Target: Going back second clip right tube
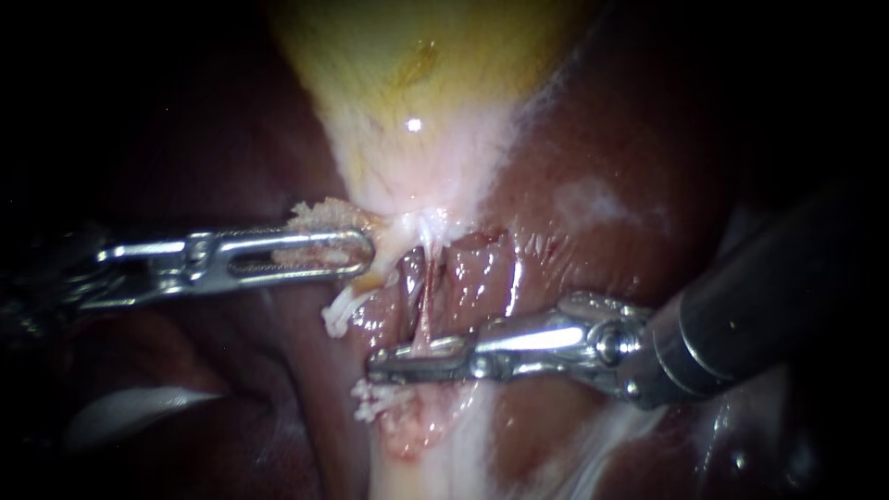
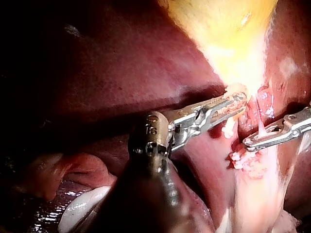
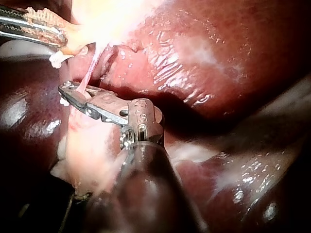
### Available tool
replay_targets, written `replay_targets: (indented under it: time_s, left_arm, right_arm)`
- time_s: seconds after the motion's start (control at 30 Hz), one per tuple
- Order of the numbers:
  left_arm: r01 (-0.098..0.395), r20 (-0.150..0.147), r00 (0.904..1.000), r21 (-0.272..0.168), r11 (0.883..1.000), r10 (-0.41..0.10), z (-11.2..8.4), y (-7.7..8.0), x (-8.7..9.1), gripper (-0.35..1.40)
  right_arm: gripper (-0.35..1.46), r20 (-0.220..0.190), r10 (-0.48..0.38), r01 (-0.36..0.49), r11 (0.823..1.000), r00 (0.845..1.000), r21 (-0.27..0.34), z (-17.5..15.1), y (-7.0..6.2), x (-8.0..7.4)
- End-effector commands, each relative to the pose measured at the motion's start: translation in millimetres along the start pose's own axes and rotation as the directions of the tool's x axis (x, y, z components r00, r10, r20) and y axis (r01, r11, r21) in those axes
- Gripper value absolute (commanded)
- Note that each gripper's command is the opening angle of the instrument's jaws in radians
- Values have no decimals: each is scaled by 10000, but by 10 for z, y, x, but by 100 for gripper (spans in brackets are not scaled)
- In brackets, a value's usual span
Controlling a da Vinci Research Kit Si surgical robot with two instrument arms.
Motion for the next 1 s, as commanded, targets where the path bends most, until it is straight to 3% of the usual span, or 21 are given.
replay_targets:
  time_s: [0.03,0.57,0.67,0.77,1.0]
  left_arm:
    - [0,0,10000,0,10000,0,0,0,0,-35]
    - [-1,-25,10000,-15,10000,1,0,0,0,-35]
    - [-1,-25,10000,-15,10000,1,0,0,0,-35]
    - [-1,-25,10000,-15,10000,1,0,0,0,-35]
    - [-2,-25,10000,-14,10000,2,0,0,0,-35]
  right_arm:
    - [-35,8,0,0,10000,10000,13,0,-1,0]
    - [-33,67,-412,411,9991,9991,70,1,-3,-1]
    - [14,119,-1299,1298,9915,9915,87,2,-5,-1]
    - [41,146,-1936,1935,9811,9810,83,6,-5,0]
    - [50,-139,-2629,2627,9648,9647,-119,10,-3,2]
